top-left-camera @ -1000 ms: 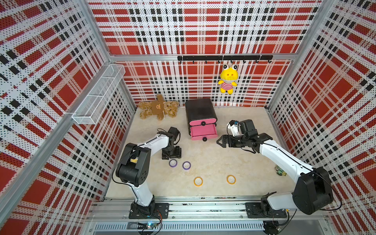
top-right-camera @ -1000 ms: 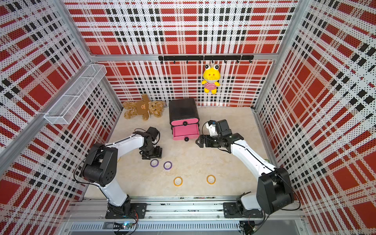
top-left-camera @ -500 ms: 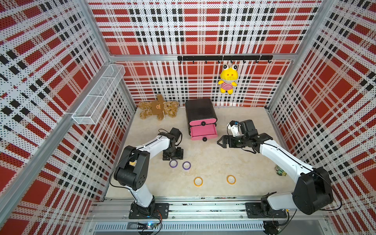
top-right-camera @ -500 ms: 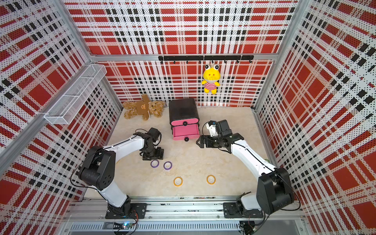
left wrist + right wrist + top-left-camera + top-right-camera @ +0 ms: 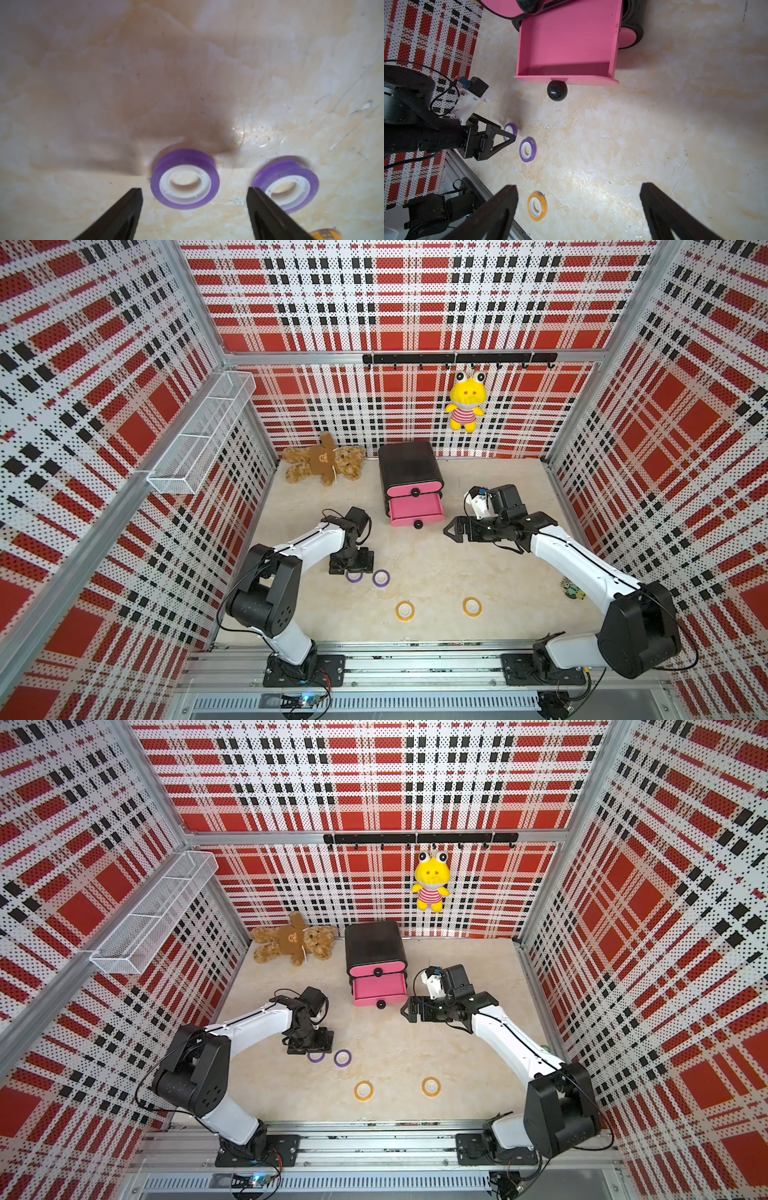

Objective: Place the transparent tape into the drawer according to color
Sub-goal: Pick up the tape at the center of the board.

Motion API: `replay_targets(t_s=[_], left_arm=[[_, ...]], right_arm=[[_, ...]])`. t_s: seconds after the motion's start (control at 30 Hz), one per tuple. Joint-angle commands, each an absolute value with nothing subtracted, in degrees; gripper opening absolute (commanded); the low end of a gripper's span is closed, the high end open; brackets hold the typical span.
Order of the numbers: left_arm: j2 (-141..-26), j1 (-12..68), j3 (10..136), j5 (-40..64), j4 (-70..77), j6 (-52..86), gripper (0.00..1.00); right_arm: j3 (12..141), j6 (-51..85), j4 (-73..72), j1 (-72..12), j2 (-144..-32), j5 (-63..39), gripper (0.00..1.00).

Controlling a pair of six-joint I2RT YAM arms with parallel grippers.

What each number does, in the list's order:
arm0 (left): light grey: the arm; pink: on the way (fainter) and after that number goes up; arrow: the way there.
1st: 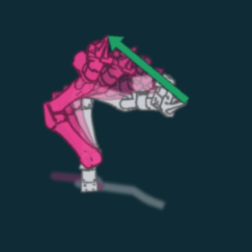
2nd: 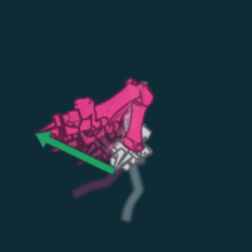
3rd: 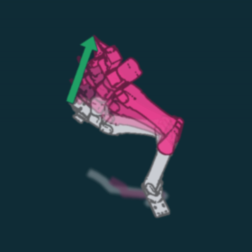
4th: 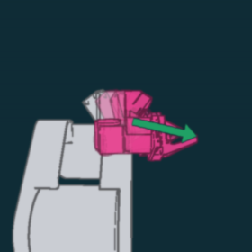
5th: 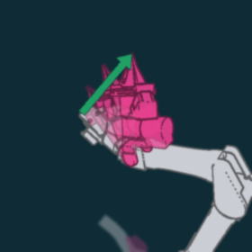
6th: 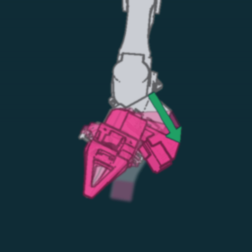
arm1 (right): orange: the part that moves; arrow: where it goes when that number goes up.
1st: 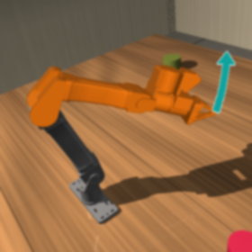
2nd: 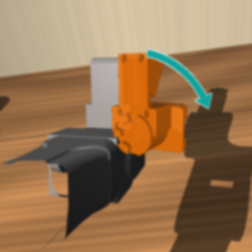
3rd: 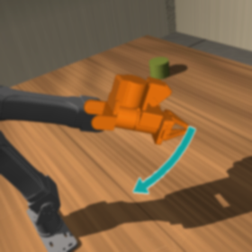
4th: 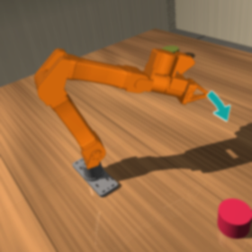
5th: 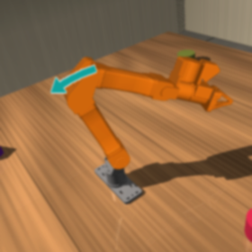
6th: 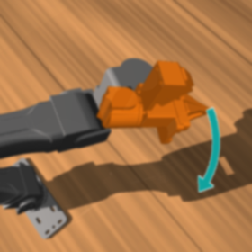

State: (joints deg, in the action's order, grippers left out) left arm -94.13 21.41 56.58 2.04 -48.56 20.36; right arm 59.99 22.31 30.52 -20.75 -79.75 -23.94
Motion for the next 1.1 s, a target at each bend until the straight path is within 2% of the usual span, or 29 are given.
replay_targets(t_s=[0.0,0.6,0.73,0.9,1.07], left_arm=[[-93.1,21.4,55.7,1.2,-48.2,20.4,0.82],[-96.2,20.9,53.8,0.9,-45.5,19.6,0.76],[-96.2,20.7,53.0,1.0,-44.9,19.7,0.68],[-96.6,20.7,53.1,1.3,-44.1,19.8,0.66],[-97.9,21.1,53.7,1.7,-43.6,19.8,0.56]], right_arm=[[60.0,22.2,31.1,-20.1,-78.1,-23.5,1.00],[59.7,22.5,31.3,-20.1,-77.8,-22.8,1.00],[59.8,22.7,31.1,-20.0,-78.1,-22.9,1.00],[59.7,22.6,31.0,-20.0,-78.2,-22.9,1.00],[59.7,22.7,31.1,-20.0,-78.1,-22.9,1.00]])
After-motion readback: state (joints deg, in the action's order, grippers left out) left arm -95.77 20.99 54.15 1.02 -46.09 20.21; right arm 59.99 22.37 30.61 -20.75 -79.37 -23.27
